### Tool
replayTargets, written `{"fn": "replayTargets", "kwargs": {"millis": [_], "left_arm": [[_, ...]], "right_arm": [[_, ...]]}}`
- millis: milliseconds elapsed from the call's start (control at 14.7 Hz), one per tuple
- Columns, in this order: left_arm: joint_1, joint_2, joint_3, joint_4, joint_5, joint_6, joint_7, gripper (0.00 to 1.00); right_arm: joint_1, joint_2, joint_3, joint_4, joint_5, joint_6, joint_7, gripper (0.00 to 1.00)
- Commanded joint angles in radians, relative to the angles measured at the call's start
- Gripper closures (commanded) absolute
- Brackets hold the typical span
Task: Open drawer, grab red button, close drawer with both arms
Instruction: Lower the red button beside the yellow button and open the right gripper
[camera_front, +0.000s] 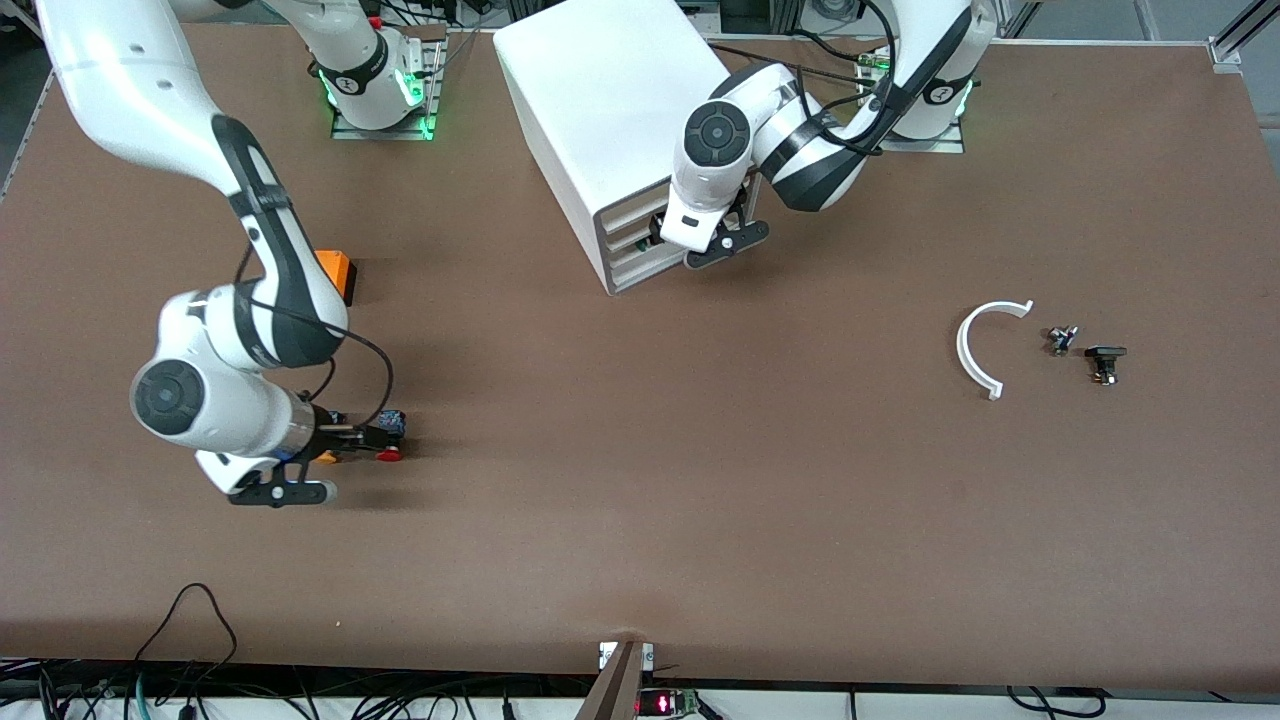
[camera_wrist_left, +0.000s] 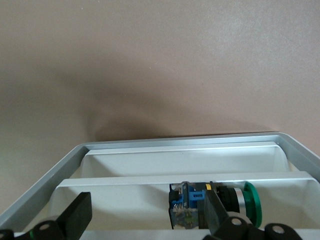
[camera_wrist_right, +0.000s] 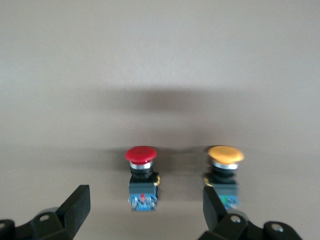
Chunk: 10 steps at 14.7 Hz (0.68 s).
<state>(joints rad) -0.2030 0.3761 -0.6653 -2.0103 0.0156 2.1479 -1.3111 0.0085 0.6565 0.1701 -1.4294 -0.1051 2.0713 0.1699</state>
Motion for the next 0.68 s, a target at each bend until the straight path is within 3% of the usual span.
{"fn": "replayTargets", "kwargs": {"millis": [0,271,611], "left_arm": [[0.002,-0.013,-0.017,0.001,-0.031,-0.022,0.006,0.01],[0.01,-0.017,-0.017,0.008,-0.029,-0.042,0.01,0.01],[0.108,-0.034,-0.004,0.097,0.009,-0.126,0.181,0.01]], "right_arm": [[-0.016,-0.084,0.008,-0.017,-0.03,-0.023,-0.026,0.0],[-0.056,-0.167,0.002,-0.019,-0.016,-0.042,-0.116,0.0],[-0.056,-0.305,-0.015,-0.04,-0.015,-0.206,-0.079,0.0]]}}
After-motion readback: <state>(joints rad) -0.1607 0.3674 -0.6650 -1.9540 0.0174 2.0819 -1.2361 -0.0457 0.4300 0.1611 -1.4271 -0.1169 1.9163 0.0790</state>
